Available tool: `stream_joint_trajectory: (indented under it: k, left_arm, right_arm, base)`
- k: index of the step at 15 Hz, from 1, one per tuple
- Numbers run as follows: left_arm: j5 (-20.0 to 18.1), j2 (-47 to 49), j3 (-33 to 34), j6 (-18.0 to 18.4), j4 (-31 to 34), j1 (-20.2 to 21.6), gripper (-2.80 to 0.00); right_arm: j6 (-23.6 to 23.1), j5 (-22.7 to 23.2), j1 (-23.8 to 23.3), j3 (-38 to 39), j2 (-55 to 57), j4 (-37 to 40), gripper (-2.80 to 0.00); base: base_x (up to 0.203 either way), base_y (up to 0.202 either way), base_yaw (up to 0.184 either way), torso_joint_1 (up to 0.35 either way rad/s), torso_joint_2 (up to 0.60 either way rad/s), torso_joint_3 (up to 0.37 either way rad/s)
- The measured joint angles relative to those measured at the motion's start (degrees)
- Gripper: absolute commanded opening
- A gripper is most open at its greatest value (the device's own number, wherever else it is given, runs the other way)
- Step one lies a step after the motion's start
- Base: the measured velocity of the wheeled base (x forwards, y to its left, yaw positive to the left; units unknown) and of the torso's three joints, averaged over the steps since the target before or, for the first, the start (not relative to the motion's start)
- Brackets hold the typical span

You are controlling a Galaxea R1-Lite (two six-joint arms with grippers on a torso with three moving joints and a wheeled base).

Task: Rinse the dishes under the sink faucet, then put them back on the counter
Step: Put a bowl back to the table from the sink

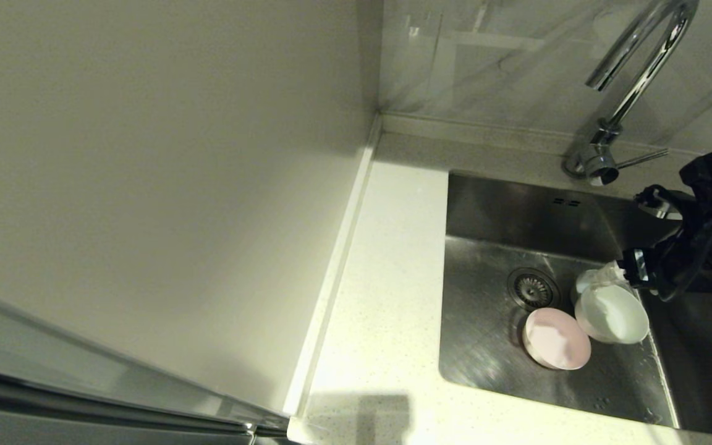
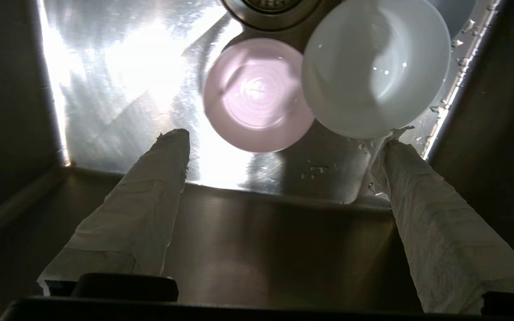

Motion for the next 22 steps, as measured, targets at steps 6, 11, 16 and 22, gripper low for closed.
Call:
stream_joint_trajectory:
  k: [6,11,16,22]
  left_arm:
    - [0.0,0.0,0.0,0.0,0.0,0.0,-2.80]
    - [0.0,0.0,0.0,0.0,0.0,0.0,-2.80]
    - [0.0,0.0,0.0,0.0,0.0,0.0,-2.80]
    - [0.0,0.0,0.0,0.0,0.0,0.0,-2.80]
  right_arm:
    - [-0.9,-4.3,0.9,6.4,4.5,-13.5,0.00]
    - [-2.7,-6.4,1.8,8.5,9.5,-19.6,0.00]
    - [-2.7,-9.4,2.0,8.4,14.7,-23.3,0.00]
    - [-2.6,-13.5,2.3,6.9,21.6,-29.3,0.00]
  base:
    - [0.000,0.000,0.000,0.000,0.00,0.000]
    - [0.000,0.000,0.000,0.000,0.00,0.000]
    - [0.000,0.000,0.000,0.000,0.00,0.000]
    - [0.000,0.000,0.000,0.000,0.00,0.000]
